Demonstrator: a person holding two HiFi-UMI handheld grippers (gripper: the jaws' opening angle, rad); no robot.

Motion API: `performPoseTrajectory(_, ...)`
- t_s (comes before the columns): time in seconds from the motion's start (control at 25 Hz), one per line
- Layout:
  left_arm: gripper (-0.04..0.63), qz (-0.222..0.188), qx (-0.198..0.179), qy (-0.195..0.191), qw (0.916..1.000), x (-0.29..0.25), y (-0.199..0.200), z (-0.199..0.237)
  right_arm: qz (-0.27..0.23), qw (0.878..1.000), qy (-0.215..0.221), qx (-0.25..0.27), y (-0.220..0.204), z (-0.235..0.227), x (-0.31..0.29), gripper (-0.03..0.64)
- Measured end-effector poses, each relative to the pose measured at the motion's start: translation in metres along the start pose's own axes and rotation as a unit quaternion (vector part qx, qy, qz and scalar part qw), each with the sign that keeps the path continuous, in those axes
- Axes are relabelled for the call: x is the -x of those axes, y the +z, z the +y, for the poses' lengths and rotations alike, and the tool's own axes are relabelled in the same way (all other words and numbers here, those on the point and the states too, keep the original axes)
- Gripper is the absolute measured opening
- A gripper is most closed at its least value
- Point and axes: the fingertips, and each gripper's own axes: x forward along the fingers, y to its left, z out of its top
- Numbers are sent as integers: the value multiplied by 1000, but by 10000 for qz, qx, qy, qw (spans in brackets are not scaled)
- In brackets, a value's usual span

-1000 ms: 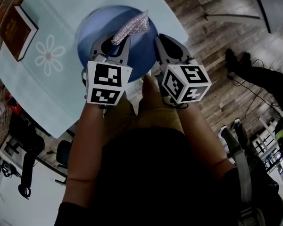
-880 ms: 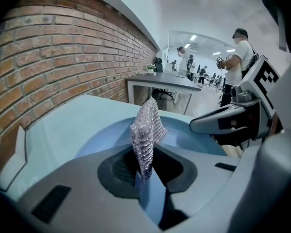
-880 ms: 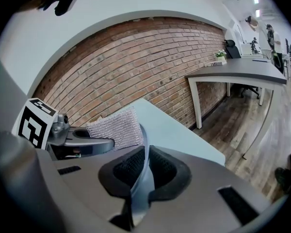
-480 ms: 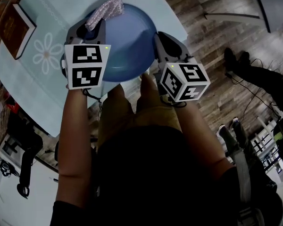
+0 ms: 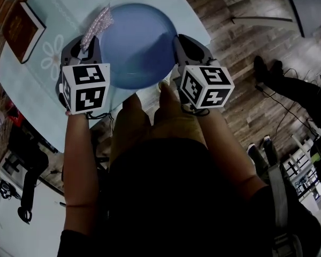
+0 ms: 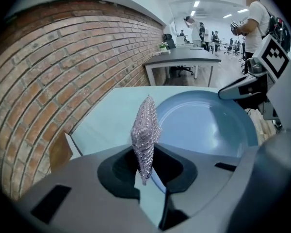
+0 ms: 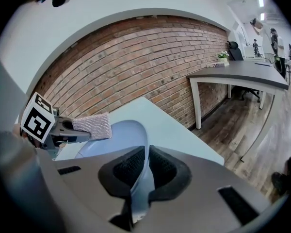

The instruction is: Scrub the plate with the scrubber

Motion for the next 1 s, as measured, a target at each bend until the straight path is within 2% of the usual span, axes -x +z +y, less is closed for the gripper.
performPoseTrajectory(0.08, 83, 182, -53, -81, 9998, 10, -11, -4, 1, 10000, 2, 28, 0, 0, 0, 57)
performPoseTrajectory(0.24, 83, 557, -387, -184, 9975, 29, -31, -16, 6, 10000, 19, -16, 1, -1, 2, 57)
performPoseTrajectory(0.36, 83, 768, -443, -377, 9953, 39, -48, -28, 19, 10000, 37, -21, 1, -1, 1, 57)
performPoseTrajectory(0.64, 83, 1011, -669, -885, 9887, 61, -71, -54, 102, 9999, 54, -17, 0, 2, 0, 57)
performPoseTrajectory(0.8, 83, 1092, -951, -1305, 9808, 72, -77, -75, 112, 9999, 70, -23, 1, 3, -2, 57)
performPoseTrajectory(1.0, 83, 1110, -1238, -2000, 9656, 83, -76, -113, 134, 9999, 98, -10, 1, 3, -3, 57)
